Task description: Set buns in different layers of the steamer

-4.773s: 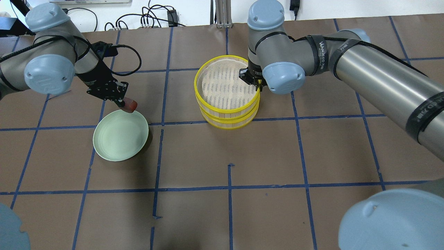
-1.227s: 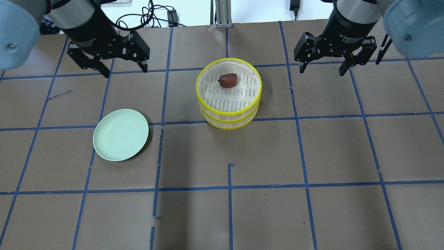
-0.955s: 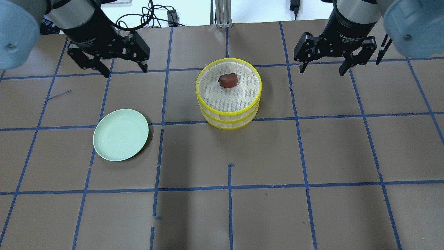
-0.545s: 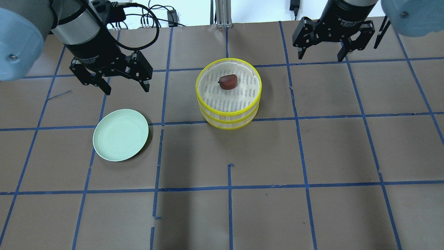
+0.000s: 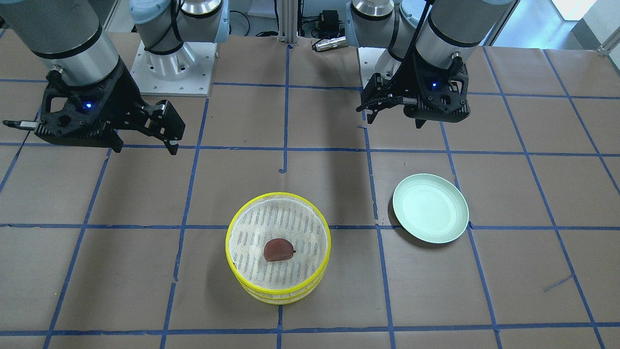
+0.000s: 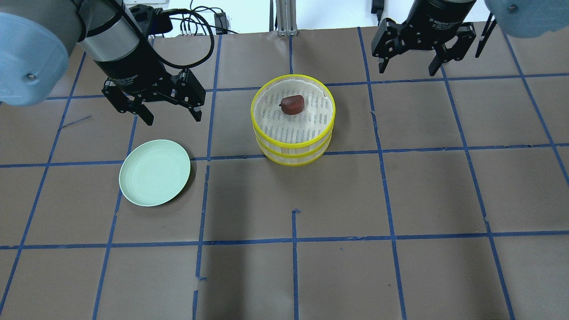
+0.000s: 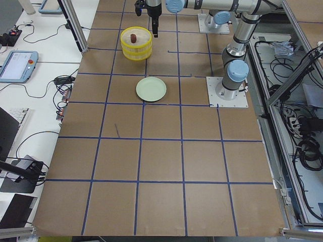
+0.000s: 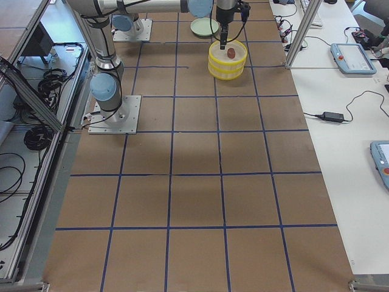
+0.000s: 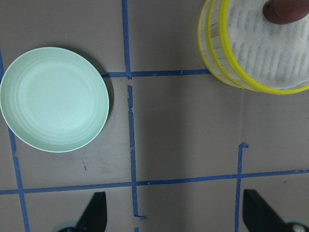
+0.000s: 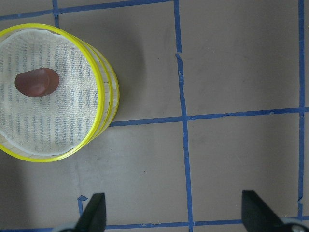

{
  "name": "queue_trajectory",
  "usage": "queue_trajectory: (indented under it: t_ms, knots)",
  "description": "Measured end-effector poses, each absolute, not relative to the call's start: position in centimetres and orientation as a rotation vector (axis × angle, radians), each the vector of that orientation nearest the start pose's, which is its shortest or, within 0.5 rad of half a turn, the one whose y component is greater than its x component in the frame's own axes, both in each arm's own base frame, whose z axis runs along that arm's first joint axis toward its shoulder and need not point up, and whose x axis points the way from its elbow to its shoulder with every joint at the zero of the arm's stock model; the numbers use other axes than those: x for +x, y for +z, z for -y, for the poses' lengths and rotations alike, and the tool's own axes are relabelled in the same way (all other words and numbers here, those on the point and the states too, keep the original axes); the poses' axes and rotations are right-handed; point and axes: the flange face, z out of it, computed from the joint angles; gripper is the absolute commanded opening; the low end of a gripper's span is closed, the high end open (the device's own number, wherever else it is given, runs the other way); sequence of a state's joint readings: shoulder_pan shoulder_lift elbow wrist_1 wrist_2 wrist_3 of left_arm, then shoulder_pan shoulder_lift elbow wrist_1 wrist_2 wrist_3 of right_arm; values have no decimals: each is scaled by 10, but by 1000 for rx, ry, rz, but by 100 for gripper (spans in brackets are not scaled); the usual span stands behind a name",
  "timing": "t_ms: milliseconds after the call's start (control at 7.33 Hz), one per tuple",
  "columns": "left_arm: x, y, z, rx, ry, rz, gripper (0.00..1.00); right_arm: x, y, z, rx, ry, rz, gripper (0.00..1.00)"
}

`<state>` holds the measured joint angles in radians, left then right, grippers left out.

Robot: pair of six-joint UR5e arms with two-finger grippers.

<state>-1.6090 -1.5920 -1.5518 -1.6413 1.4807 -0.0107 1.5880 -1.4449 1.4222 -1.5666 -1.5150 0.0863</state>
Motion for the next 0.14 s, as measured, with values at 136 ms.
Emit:
queue_trajectory:
  t_ms: [136]
  knots:
    - [-162, 480, 487, 41, 120, -3223, 100, 150, 494, 544, 101, -17, -3087, 100]
